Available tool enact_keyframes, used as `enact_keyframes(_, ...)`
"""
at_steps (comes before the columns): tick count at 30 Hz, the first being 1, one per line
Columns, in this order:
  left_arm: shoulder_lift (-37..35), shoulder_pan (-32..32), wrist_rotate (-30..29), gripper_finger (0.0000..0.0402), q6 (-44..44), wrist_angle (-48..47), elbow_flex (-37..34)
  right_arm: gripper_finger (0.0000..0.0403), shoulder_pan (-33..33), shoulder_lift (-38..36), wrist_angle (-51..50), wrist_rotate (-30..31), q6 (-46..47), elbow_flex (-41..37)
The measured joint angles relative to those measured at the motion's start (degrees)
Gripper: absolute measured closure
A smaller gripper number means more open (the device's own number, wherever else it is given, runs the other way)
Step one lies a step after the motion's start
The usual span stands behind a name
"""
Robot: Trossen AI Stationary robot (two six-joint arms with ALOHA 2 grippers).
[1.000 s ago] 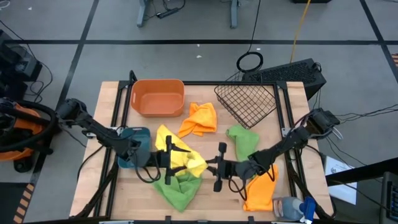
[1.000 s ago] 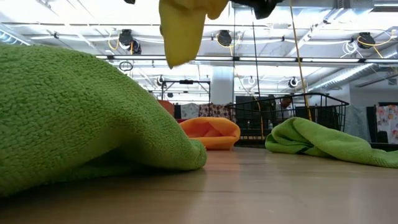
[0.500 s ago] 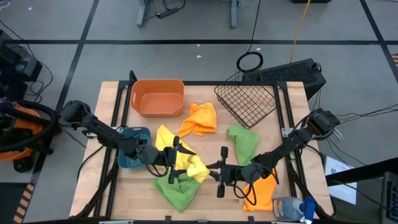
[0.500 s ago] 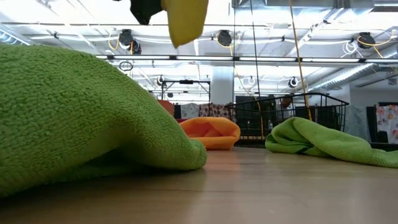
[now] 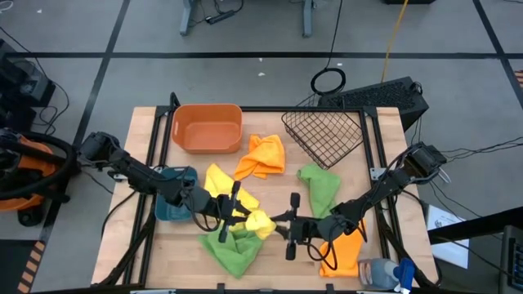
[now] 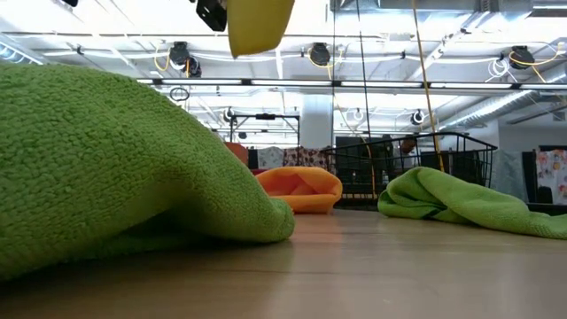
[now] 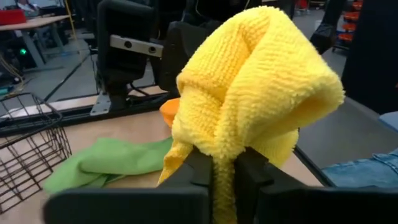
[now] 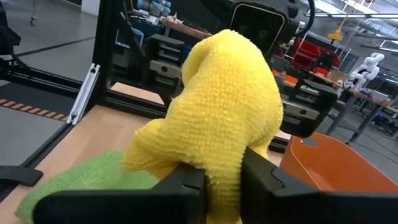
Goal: Sort microfiber towel by color & place in baskets
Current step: Put the right yellow microfiber towel into the orange bin
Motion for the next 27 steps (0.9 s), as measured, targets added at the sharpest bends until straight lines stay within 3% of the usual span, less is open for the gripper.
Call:
enact_keyframes(4,-0.02,0.04,0.01,0.0372,0.35,0.82,0.0,0.0306,0.03,-0.02,0.25,0.81,0.02,0.02)
enact_keyframes(10,-1.04,0.15,-0.42,0.0379,0.53,1.27,0.0,0.0224,1.65,-0.02,-2.05,8.84,1.53,0.07)
enact_keyframes(15,-2.79,0.0,-0.45,0.0379,0.31,0.78,0.0,0.0173,2.92,-0.02,-6.01,10.44,4.11,0.09)
enact_keyframes(19,-4.2,-0.11,-1.53,0.0379,0.26,-1.23,0.0,0.015,3.18,-0.02,-9.56,10.38,7.15,0.09)
enact_keyframes(27,-8.69,-2.34,-12.92,0.0379,0.15,-9.76,0.0,0.0146,2.63,0.0,-16.82,10.35,12.75,0.09)
